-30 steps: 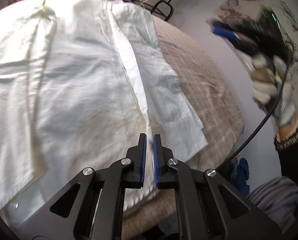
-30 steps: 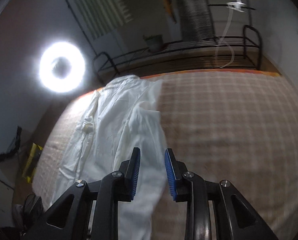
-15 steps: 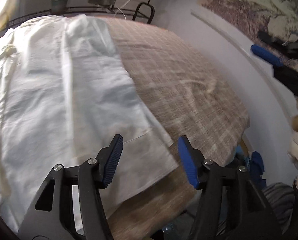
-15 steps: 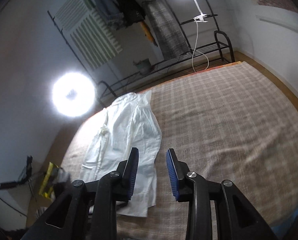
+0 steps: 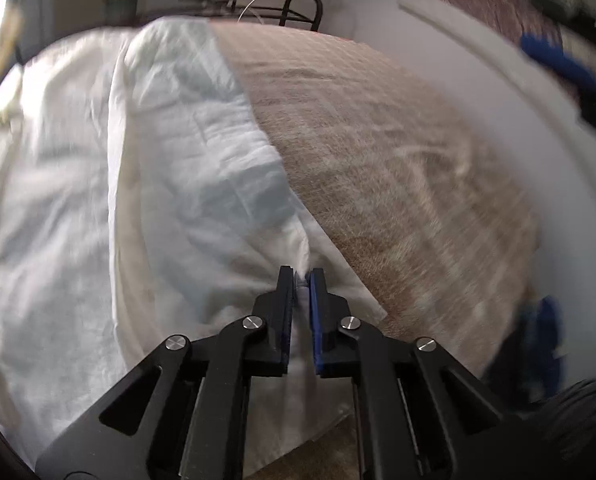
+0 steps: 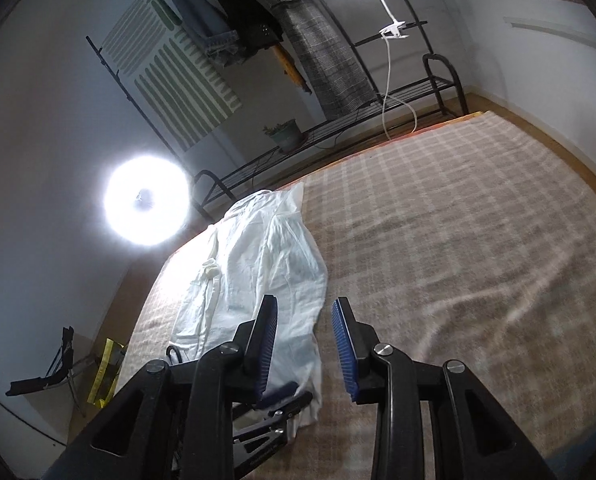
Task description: Fold small clothes
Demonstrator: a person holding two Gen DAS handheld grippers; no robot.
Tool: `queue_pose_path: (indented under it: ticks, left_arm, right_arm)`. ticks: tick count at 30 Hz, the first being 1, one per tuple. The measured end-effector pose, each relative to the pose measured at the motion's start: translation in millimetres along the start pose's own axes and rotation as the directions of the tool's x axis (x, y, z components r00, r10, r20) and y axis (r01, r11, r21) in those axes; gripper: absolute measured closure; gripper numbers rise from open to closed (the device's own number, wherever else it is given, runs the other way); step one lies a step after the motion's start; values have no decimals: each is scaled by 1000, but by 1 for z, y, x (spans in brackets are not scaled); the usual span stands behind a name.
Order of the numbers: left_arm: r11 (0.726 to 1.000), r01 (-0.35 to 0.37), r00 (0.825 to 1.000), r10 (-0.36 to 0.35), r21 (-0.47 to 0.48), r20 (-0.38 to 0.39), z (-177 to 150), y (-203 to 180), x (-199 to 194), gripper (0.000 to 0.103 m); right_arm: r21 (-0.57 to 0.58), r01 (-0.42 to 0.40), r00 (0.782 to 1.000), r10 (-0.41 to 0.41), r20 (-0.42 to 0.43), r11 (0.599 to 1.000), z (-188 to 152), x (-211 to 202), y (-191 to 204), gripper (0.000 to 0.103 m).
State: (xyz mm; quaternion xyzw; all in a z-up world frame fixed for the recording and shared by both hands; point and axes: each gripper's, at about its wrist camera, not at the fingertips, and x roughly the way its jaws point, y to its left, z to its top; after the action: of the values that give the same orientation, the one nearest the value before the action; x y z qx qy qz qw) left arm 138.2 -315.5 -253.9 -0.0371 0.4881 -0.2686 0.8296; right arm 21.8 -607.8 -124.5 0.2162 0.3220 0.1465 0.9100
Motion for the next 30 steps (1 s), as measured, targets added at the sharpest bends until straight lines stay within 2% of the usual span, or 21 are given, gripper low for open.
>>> queue_pose_path:
  ticks: [3, 5, 6, 9, 11, 13, 17, 19, 21, 22, 24, 26, 28, 30]
  left_arm:
    - [986, 122, 992, -116, -112, 55, -3, 17, -26, 99]
    - [978, 160, 985, -148, -138, 88, -8, 22, -41, 99]
    - [973, 177, 981, -163, -146, 102, -10, 24, -47, 99]
    - [988, 119, 987, -107, -96, 116, -15, 23, -51, 99]
    - [992, 95, 989, -85, -78, 120, -17, 20, -48, 99]
    - [992, 99, 990, -90, -75, 112, -14, 15, -40, 99]
    - [997, 67, 994, -64, -32, 90, -4, -3, -23, 99]
    - [1000, 18, 997, -19, 16, 72, -3, -14, -17, 98]
    - [999, -24, 999, 22, 36, 33, -4, -20, -7, 79]
    - [998, -48, 999, 47, 35, 7, -4, -21, 0, 59]
    - [997, -67, 998, 67, 39, -9, -6, -26, 6, 53]
    - [995, -72, 997, 73, 62, -24, -5, -33, 8, 42]
    - [988, -96, 994, 101, 124, -32, -7, -43, 13, 40]
    - [965, -145, 989, 150, 217, -6, -12, -53, 18, 41]
  right_arm:
    - [-5, -27, 999, 27, -36, 1000, 12, 30, 3, 70]
    - [2, -13, 998, 13, -59, 1000, 18, 54, 2, 69]
    - [23, -35, 996, 37, -85, 999, 23, 73, -2, 69]
    - [81, -53, 988, 64, -140, 995, 30, 121, -13, 67]
    - [94, -6, 983, 23, -180, 996, 31, 150, -20, 67]
    - [121, 1, 978, 25, -209, 993, 30, 165, -25, 67]
    - [128, -43, 984, 64, -165, 991, 36, 150, -29, 67]
    - [132, -53, 989, 70, -128, 990, 39, 134, -32, 67]
    - [140, -59, 992, 73, -101, 988, 42, 120, -38, 67]
    - [144, -58, 993, 71, -91, 988, 43, 116, -41, 67]
    - [154, -52, 995, 64, -76, 987, 46, 109, -47, 67]
    - [177, -51, 996, 64, -67, 983, 46, 105, -55, 67]
    - [191, -53, 996, 66, -64, 980, 47, 104, -61, 67]
    - [200, -49, 996, 62, -61, 978, 49, 102, -67, 67]
